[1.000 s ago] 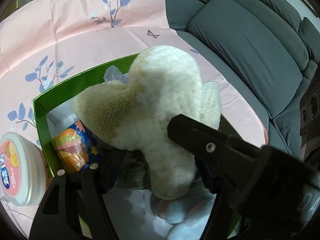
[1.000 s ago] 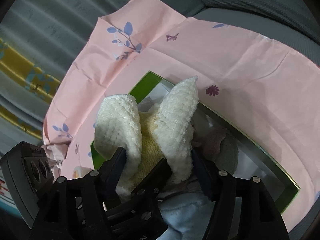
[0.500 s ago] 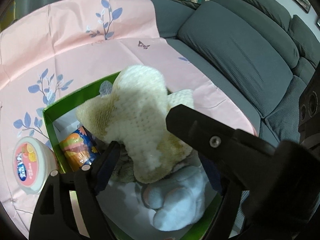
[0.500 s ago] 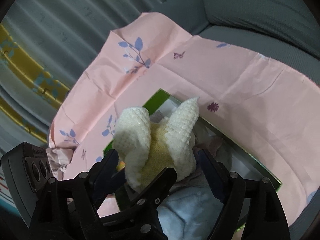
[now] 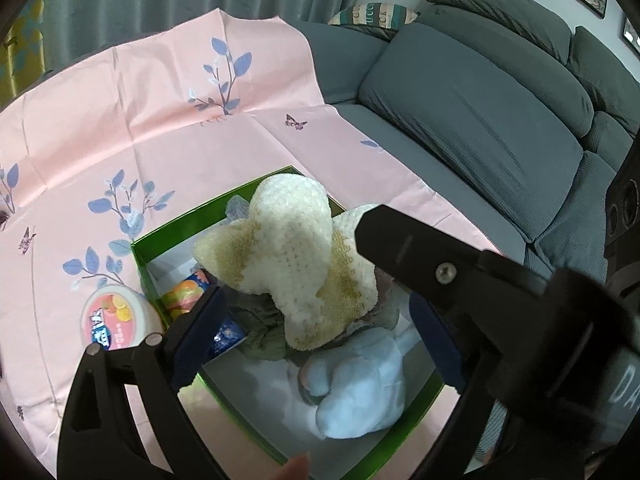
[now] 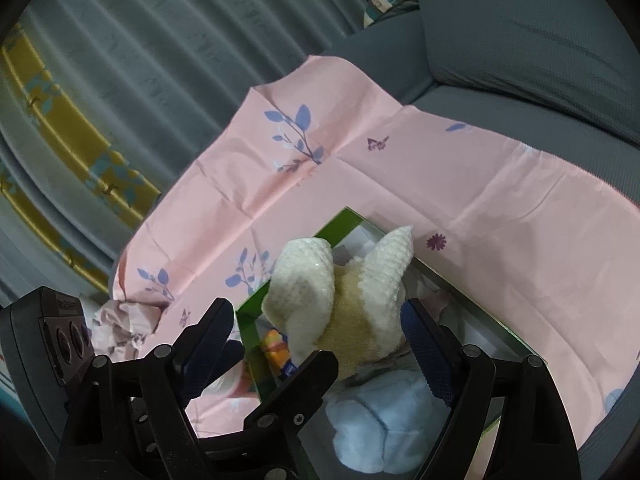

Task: Organize soft objects

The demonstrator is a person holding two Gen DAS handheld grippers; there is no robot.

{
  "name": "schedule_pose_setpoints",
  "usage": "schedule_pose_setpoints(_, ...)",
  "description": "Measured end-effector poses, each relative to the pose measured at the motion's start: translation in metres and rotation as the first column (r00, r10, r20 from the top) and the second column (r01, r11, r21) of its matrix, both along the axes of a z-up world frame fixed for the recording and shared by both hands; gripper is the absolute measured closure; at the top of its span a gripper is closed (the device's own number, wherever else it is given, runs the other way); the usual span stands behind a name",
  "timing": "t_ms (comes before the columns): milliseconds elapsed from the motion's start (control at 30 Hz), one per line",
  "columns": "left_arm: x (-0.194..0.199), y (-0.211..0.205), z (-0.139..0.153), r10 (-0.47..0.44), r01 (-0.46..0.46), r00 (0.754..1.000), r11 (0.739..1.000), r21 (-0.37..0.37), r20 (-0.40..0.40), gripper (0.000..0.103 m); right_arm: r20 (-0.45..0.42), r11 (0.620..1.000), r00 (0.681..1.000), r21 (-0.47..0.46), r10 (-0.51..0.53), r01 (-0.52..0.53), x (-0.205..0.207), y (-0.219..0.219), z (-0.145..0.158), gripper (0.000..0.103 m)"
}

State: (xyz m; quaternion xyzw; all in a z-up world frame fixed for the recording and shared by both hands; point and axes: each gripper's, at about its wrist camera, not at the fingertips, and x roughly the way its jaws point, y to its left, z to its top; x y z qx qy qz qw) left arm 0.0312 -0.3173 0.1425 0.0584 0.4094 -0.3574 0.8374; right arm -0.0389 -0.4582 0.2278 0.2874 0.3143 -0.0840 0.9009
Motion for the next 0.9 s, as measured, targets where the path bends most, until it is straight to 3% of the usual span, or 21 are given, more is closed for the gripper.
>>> schedule_pose_setpoints(167,-0.005,0.008,0.008,0.007,-0.007,1.0,1.0,-0.007,0.024,0.01,0.013,1.0,1.0,-0.026,-0.006,0.006,-0.005,0.004,0.007,0.016)
schedule_pose_setpoints(300,-0.008,0.016,0.013,0.027,-0.027,0.999,1.0,-0.013,0.04,0.001,0.039,0.999,0.999,-0.044,-0.004,0.006,-0.01,0.009,0.013,0.003)
schedule_pose_setpoints(900,-0.013,0.047,0.025,0.056,-0.055,0.998,0.997,-0.057,0.02,0.001,0.038,0.992,0.999,-0.122,-0.033,0.038,-0.022,0.027,0.031,0.003)
